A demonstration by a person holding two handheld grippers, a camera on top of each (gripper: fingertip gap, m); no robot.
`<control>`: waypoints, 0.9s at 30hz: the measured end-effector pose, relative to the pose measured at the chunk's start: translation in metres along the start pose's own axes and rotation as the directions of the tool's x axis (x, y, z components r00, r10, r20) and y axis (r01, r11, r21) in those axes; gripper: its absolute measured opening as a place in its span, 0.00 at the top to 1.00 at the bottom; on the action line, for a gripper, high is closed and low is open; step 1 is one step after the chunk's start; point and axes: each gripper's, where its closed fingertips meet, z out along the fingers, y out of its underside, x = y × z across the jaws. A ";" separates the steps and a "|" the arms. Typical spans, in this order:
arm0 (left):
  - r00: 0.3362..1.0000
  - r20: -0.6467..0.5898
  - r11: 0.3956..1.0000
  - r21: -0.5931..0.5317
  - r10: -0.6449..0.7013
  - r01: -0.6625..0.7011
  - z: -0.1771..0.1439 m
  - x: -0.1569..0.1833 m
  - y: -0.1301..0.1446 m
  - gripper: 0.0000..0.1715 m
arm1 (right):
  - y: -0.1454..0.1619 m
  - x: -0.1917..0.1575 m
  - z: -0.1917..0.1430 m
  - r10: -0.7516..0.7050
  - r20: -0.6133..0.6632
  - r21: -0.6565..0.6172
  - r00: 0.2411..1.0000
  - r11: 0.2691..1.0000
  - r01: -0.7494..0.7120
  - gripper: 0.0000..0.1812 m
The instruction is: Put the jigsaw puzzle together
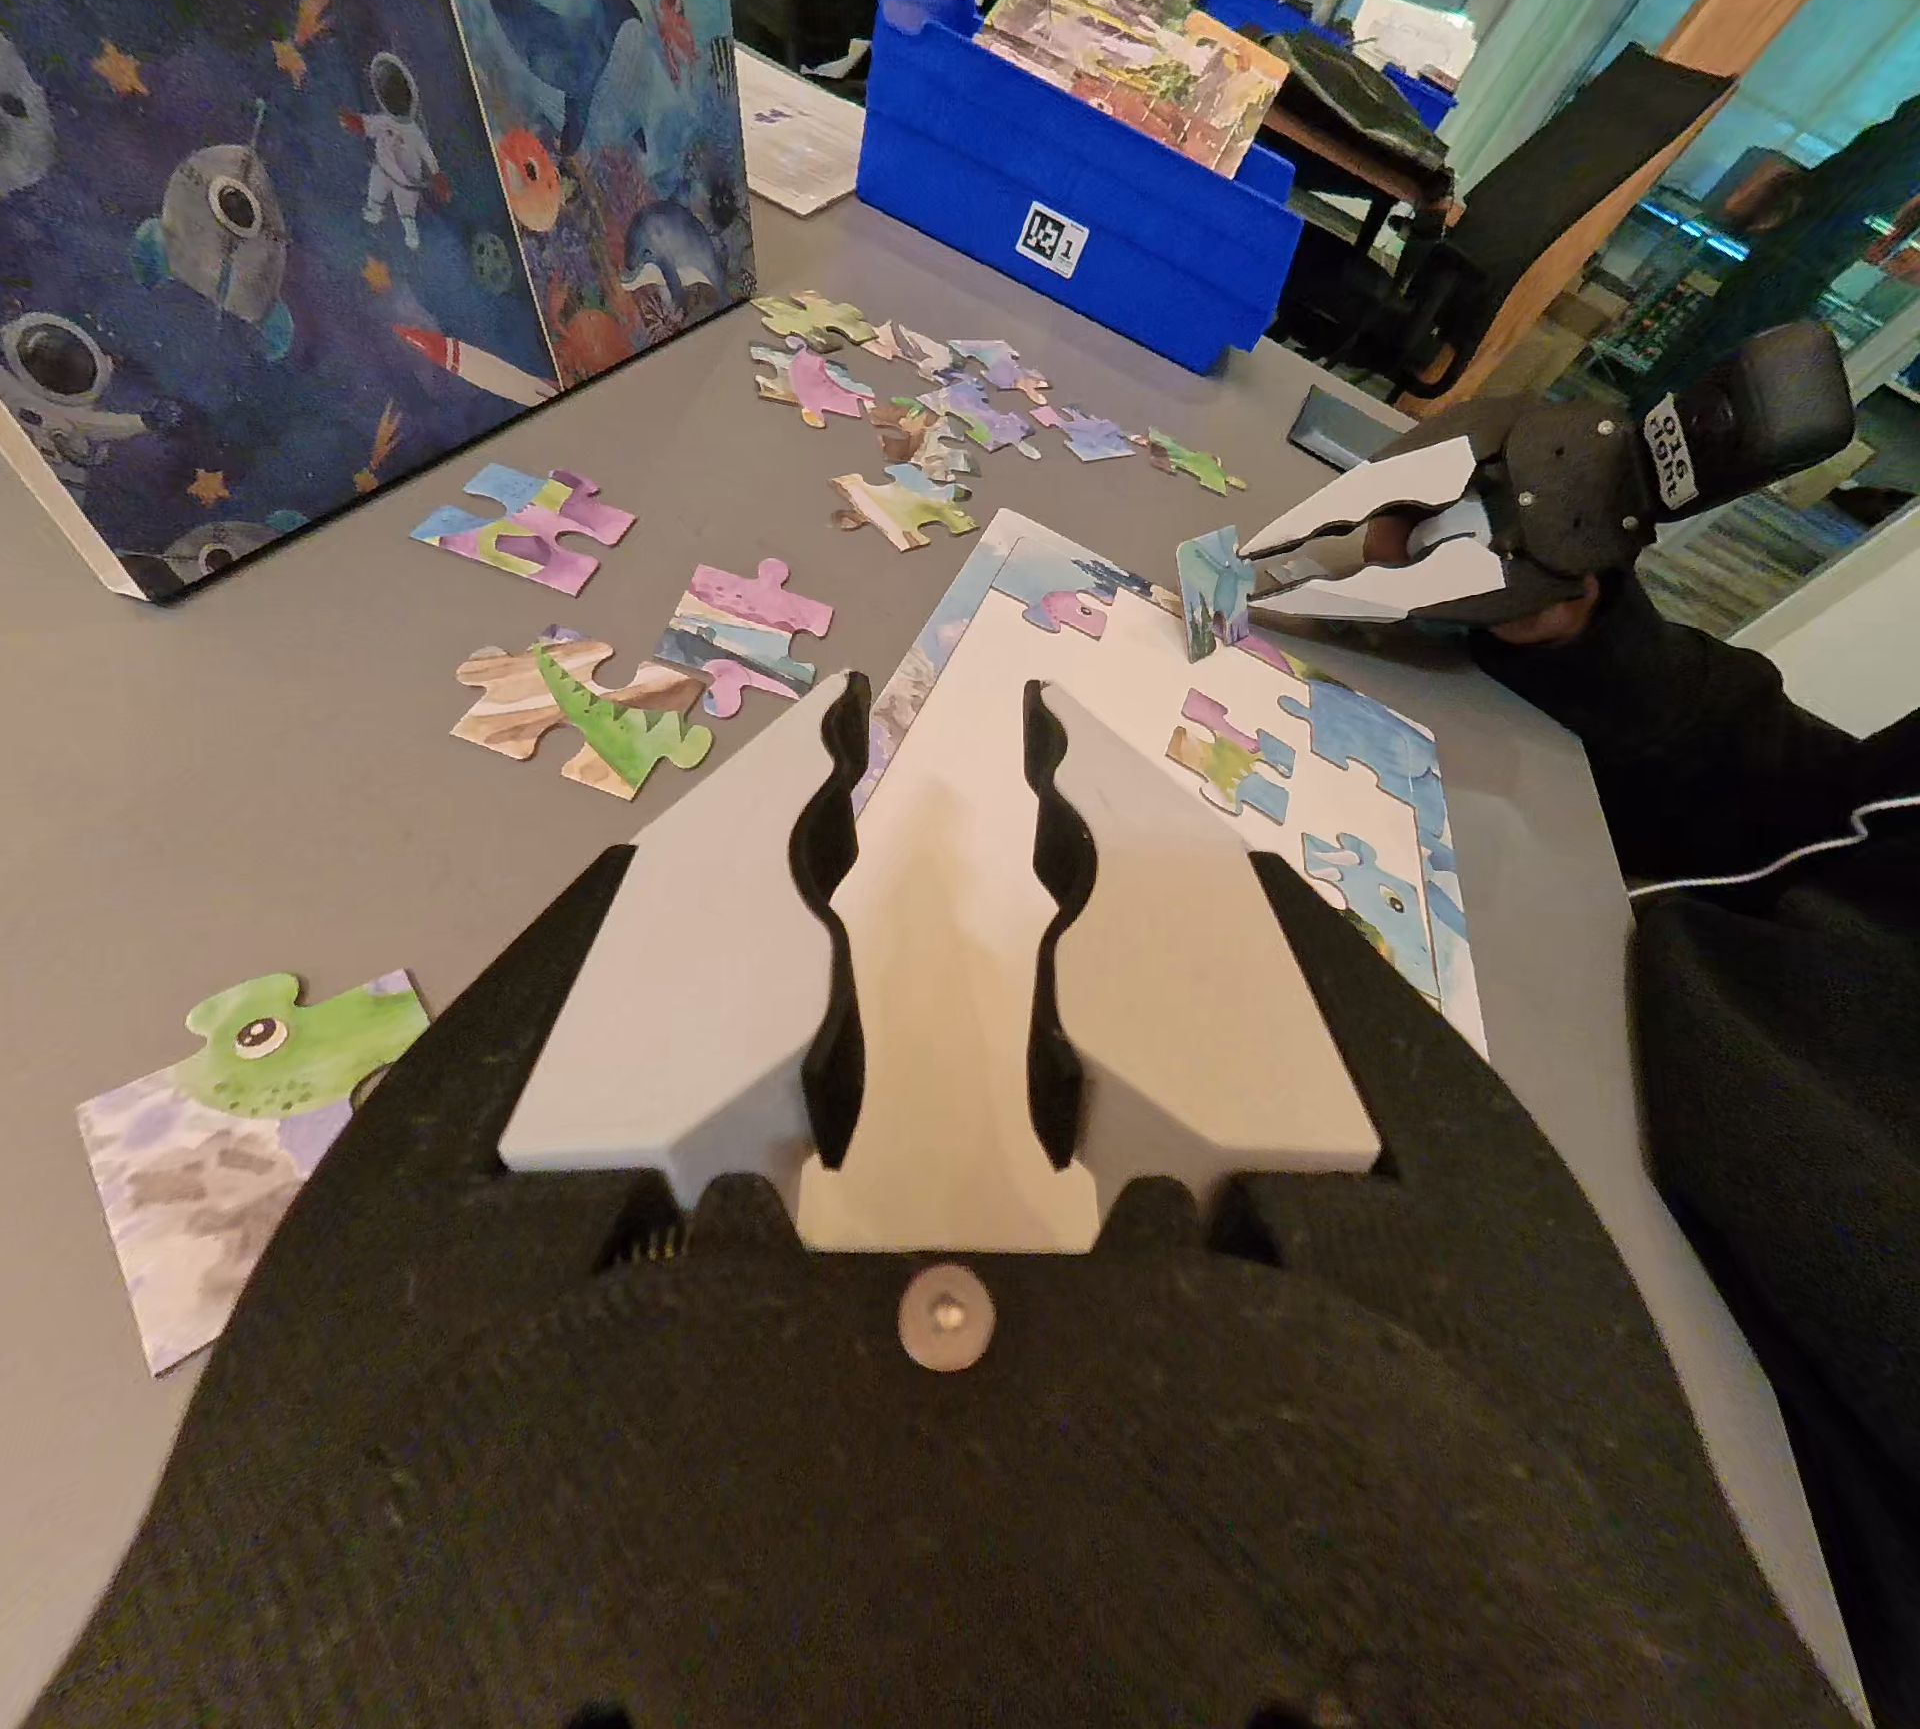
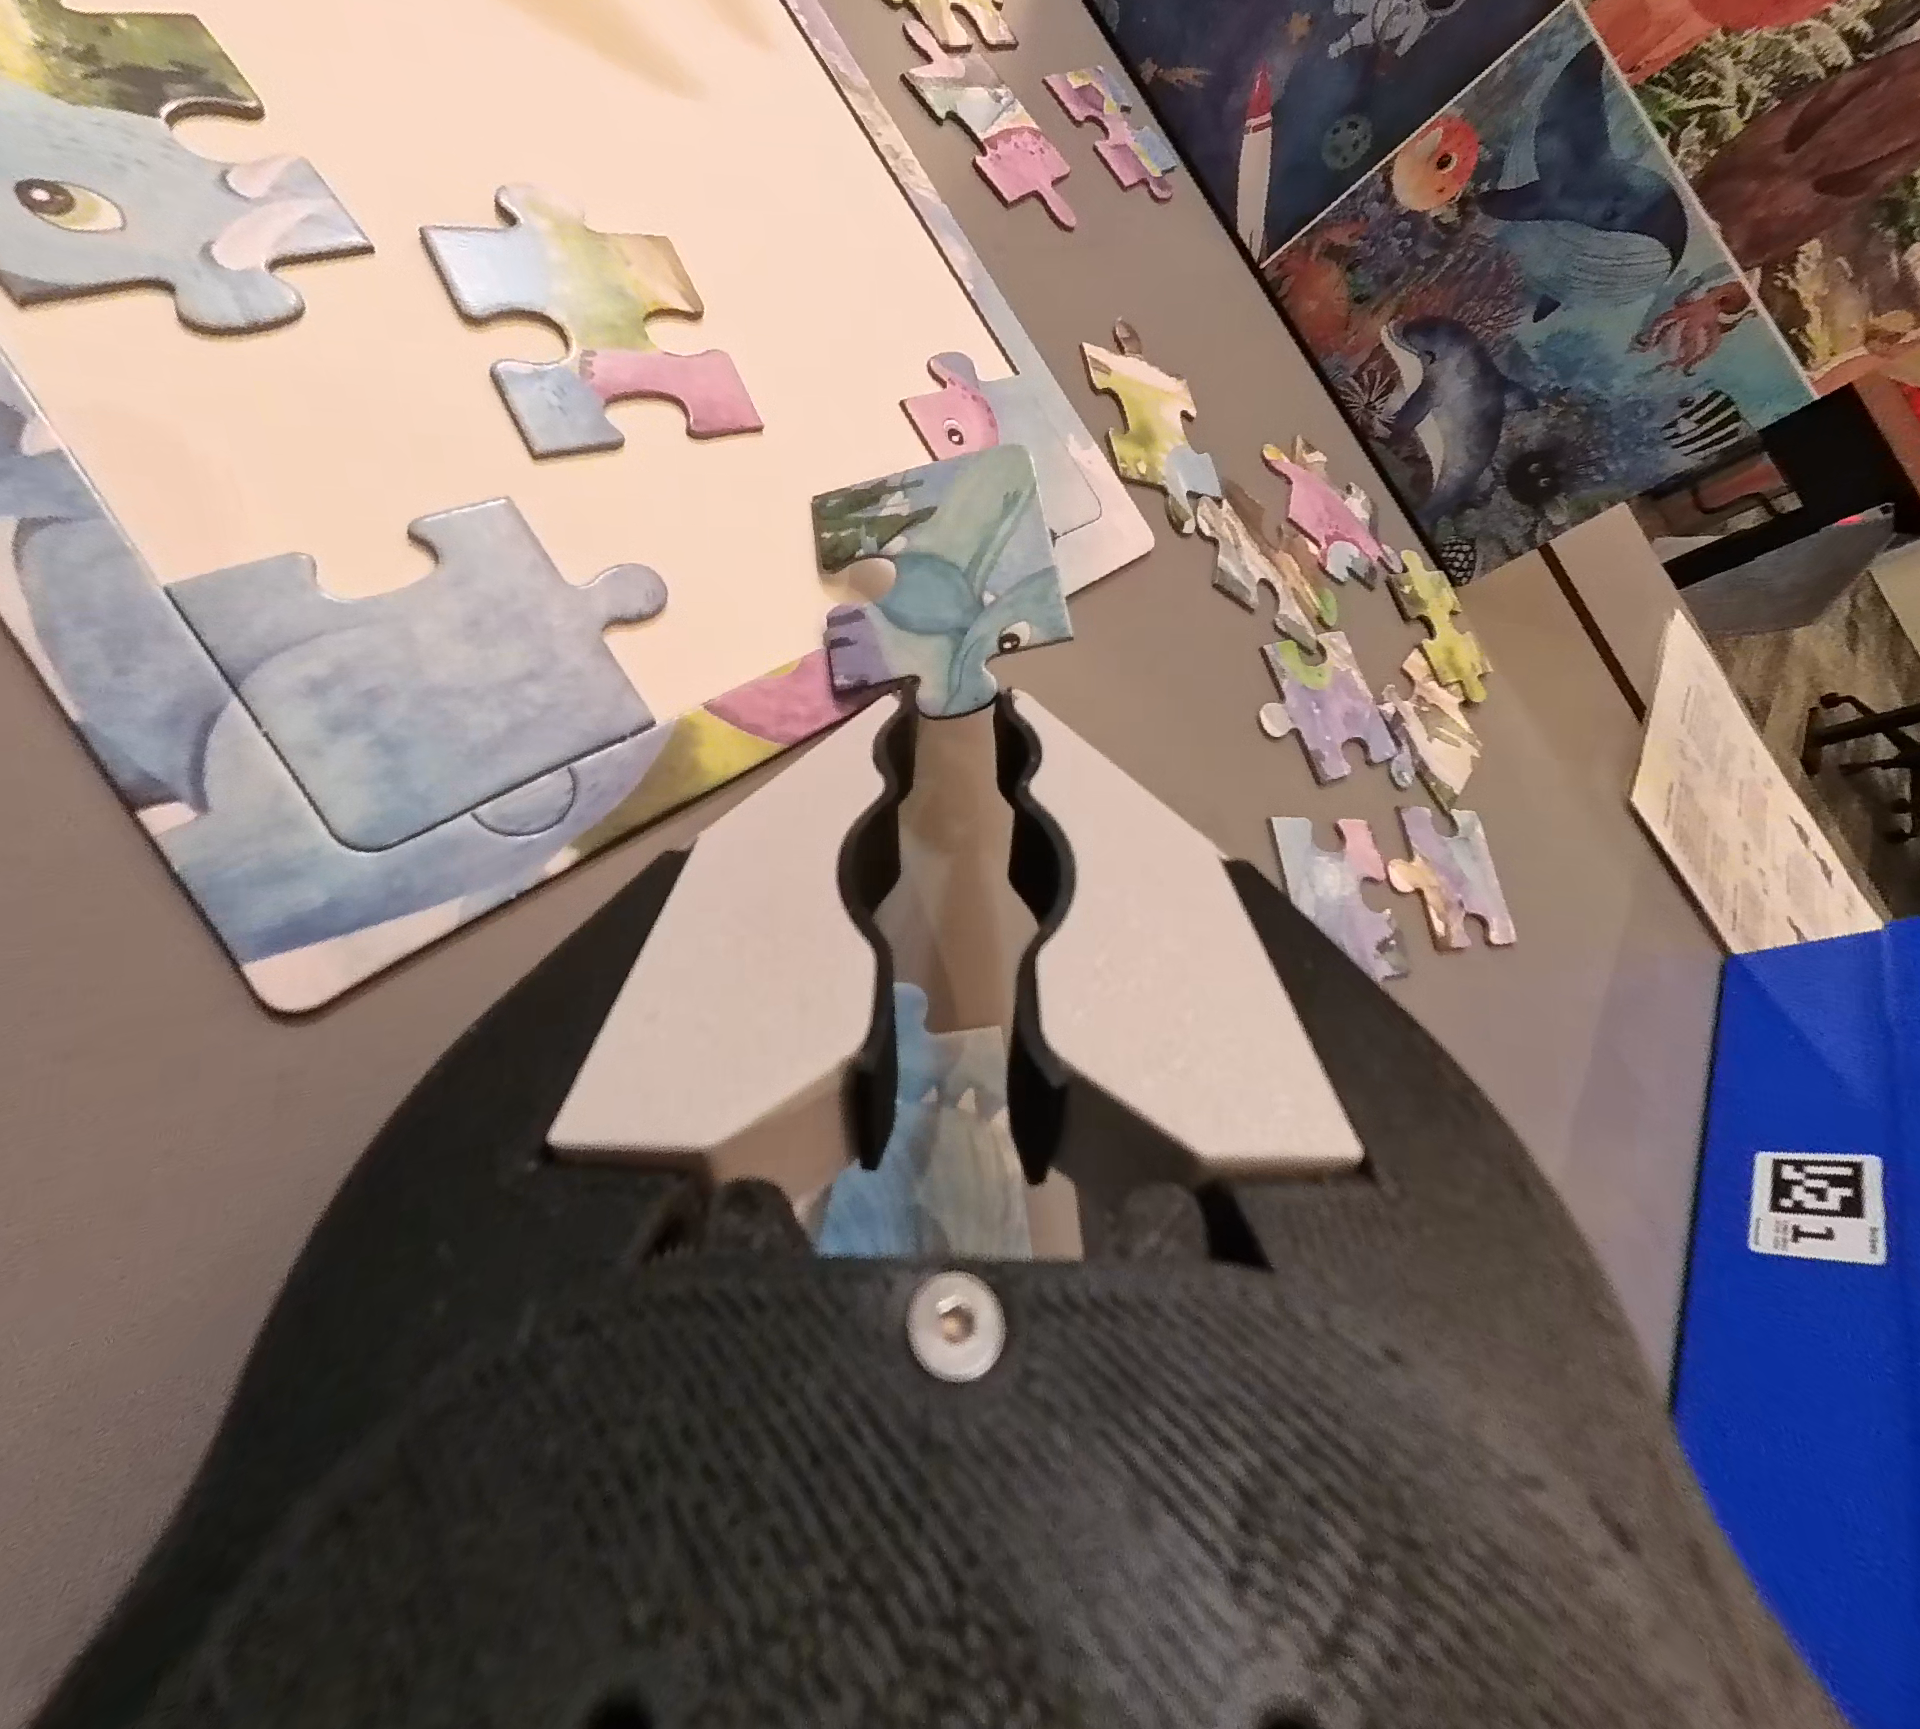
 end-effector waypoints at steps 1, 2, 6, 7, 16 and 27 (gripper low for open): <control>1.000 0.000 1.000 0.000 0.000 0.000 0.000 0.000 0.000 0.84 | 0.000 0.000 0.000 0.000 0.000 -0.001 1.000 1.000 0.000 0.93; 1.000 -0.001 1.000 0.001 -0.001 0.001 0.000 0.000 0.000 0.84 | 0.000 0.000 0.000 0.000 0.000 -0.001 1.000 1.000 0.000 0.93; 1.000 -0.004 1.000 0.003 -0.007 0.007 0.000 -0.001 0.001 0.84 | 0.000 0.000 0.000 0.001 0.000 -0.001 1.000 1.000 -0.001 0.93; 1.000 -0.004 1.000 0.004 -0.008 0.008 0.000 -0.001 0.001 0.84 | 0.000 0.000 0.000 0.002 0.000 -0.001 1.000 1.000 -0.002 0.93; 1.000 -0.007 1.000 0.006 -0.017 0.017 0.001 -0.003 0.002 0.84 | 0.000 0.001 0.000 0.008 0.001 -0.004 1.000 1.000 -0.008 0.93; 0.999 -0.016 0.999 0.008 -0.035 0.035 0.001 -0.004 0.004 0.84 | 0.000 0.001 0.000 0.010 -0.002 -0.003 1.000 1.000 -0.010 0.93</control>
